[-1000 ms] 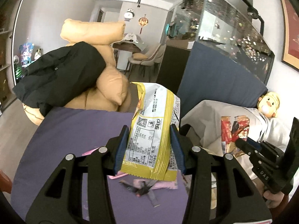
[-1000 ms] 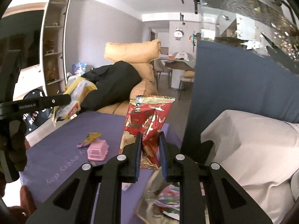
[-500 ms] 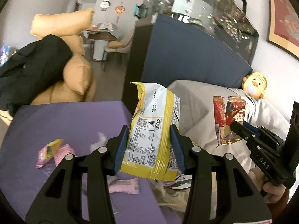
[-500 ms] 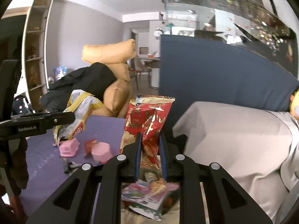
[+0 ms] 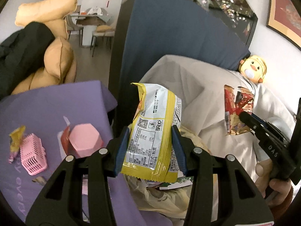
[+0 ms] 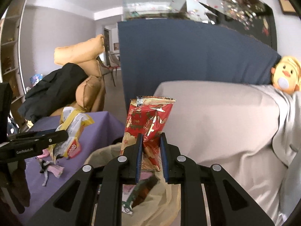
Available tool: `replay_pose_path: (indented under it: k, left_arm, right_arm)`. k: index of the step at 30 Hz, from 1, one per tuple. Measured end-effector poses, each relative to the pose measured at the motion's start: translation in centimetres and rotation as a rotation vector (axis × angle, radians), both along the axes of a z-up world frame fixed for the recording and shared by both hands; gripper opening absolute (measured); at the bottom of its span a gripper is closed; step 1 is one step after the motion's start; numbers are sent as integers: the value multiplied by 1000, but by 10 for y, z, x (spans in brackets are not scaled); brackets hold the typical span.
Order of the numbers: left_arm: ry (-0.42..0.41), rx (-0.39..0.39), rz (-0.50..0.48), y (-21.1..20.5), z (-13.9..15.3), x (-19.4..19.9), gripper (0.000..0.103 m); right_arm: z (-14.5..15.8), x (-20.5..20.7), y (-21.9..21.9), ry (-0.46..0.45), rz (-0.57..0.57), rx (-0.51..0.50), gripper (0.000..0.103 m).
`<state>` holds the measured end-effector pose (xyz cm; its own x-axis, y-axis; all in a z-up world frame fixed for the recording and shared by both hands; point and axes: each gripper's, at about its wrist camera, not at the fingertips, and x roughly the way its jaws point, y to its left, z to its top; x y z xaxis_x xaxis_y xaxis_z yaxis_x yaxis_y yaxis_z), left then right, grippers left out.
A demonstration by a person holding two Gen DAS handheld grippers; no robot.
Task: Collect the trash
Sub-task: 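Carry the yellow wrapper with the left over the bin while the right carries the red bag there, release both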
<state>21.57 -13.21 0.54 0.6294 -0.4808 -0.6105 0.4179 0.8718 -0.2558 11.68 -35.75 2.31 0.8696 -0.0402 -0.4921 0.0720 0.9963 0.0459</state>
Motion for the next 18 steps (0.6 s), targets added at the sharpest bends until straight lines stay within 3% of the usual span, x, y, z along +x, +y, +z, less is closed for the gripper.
replay_pose_path:
  k: [8,18]
  left_arm:
    - [89,16,-48,-11,-36,6,43]
    - [127,46,-81,-29,-52,7,43]
  right_arm:
    - [-19,12,-7,39,2,41,18]
    - [-30,11,-11,53,2,61,18]
